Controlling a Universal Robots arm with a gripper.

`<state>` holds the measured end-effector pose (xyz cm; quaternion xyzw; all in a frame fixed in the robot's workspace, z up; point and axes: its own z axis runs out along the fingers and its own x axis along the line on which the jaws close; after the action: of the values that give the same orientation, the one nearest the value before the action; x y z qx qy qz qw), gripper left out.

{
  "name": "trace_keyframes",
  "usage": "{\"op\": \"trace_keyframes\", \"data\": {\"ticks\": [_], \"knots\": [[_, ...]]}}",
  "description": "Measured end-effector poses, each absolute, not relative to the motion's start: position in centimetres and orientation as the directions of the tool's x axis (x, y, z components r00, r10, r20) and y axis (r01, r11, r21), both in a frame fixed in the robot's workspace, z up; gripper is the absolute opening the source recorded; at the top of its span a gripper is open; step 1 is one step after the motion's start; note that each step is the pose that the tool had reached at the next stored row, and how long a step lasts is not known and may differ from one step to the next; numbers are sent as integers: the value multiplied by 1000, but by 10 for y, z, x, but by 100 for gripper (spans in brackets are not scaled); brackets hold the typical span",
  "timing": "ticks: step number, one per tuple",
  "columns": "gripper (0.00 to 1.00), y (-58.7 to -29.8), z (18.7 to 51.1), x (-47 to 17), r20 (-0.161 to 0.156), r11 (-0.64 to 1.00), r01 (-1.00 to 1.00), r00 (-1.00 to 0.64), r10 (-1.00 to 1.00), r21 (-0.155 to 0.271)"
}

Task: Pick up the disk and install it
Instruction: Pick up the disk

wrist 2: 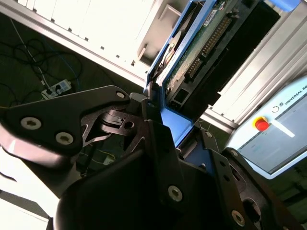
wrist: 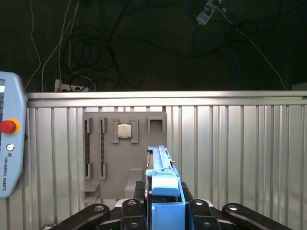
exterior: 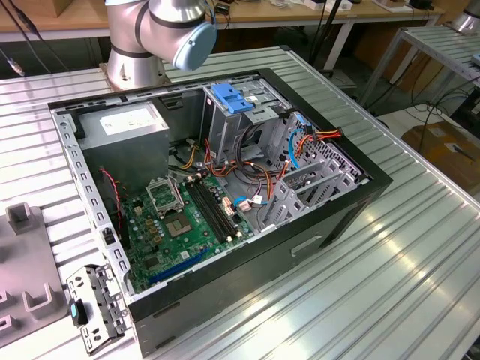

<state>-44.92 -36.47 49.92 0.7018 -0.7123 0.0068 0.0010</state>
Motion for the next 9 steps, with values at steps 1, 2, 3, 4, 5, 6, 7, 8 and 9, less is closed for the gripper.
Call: {"op": "trace_keyframes", "data": {"ticks": [1, 2, 3, 4, 5, 6, 7, 8, 9], "knots": [[37, -365, 499, -448, 11, 15, -1000, -15, -1000, -8], [37, -365, 499, -446, 11, 15, -1000, -15, -1000, -8], [37, -365, 499, -445, 11, 15, -1000, -15, -1000, -8], [37, -365, 499, -444, 11, 15, -1000, -15, -1000, -8], [37, -365, 499, -442, 11, 15, -1000, -15, -1000, -8], [37, -365, 499, -441, 11, 15, -1000, -15, -1000, -8], [37, -365, 499, -440, 11, 15, -1000, -15, -1000, -8], [37, -365, 499, -438, 11, 15, -1000, -15, -1000, -8], [37, -365, 499, -437, 11, 15, -1000, -15, -1000, -8]]}}
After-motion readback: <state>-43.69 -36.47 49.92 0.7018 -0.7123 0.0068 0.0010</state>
